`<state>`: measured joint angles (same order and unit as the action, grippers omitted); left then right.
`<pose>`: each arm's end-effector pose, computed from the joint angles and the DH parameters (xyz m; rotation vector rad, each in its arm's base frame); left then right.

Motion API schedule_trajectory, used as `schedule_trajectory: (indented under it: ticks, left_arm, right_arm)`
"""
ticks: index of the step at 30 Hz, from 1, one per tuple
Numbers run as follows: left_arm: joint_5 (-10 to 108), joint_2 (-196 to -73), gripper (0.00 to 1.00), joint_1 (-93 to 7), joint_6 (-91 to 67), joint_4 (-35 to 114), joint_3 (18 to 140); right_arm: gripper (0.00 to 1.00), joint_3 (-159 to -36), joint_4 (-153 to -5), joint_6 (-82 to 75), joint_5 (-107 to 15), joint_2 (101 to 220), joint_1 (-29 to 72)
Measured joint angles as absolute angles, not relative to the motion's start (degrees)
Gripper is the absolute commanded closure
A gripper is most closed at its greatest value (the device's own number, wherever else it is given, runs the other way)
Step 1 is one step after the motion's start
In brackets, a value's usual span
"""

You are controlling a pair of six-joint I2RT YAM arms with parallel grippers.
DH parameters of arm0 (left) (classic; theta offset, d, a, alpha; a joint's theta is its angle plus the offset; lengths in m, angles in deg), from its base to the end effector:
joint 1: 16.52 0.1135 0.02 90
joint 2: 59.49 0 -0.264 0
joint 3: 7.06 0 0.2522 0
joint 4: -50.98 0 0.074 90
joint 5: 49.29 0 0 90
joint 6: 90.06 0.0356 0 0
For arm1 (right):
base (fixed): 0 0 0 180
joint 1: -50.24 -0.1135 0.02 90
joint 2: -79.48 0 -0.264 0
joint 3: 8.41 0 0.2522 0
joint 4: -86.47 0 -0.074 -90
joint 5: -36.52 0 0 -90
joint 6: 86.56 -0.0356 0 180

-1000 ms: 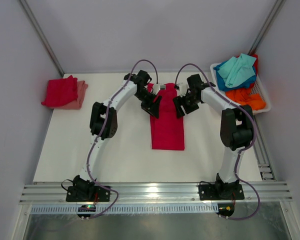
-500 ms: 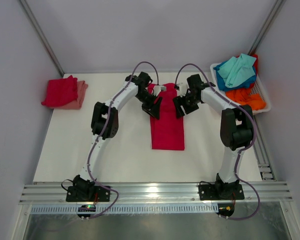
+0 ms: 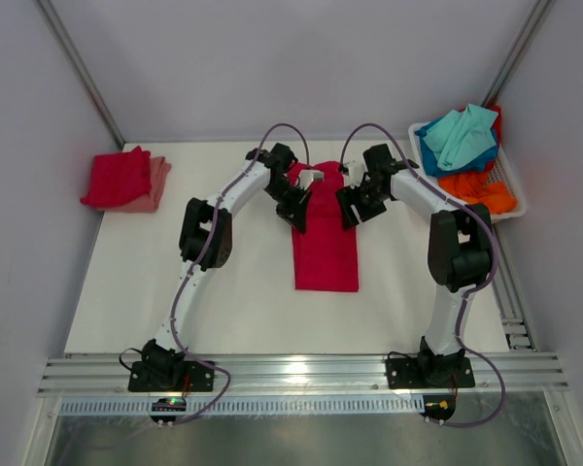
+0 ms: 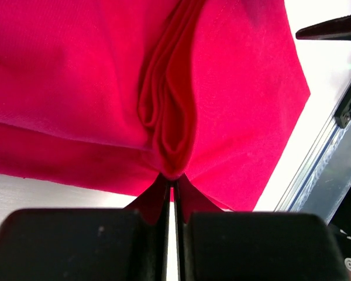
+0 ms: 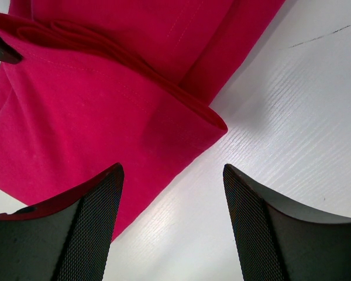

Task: Fold and stack the t-shirts
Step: Fold the folded rectangular tshirt in 1/3 of the way

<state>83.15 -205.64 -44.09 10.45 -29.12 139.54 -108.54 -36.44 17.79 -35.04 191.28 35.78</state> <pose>0.4405 -0.2571 0.1639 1.0291 2.6733 -1.1377 0.3885 0.1118 0.2072 -0.7621 2.6320 0.4451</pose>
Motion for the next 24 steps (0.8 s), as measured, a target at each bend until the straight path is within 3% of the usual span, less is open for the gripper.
schedule_trajectory:
  ticks: [24]
  left_arm:
    - [80.7, -200.52, 1.0, -41.56, 11.1, -30.83, 138.73]
  right_arm:
    - [0.27, -108.54, -37.38, 16.81, -33.75, 191.28, 35.78]
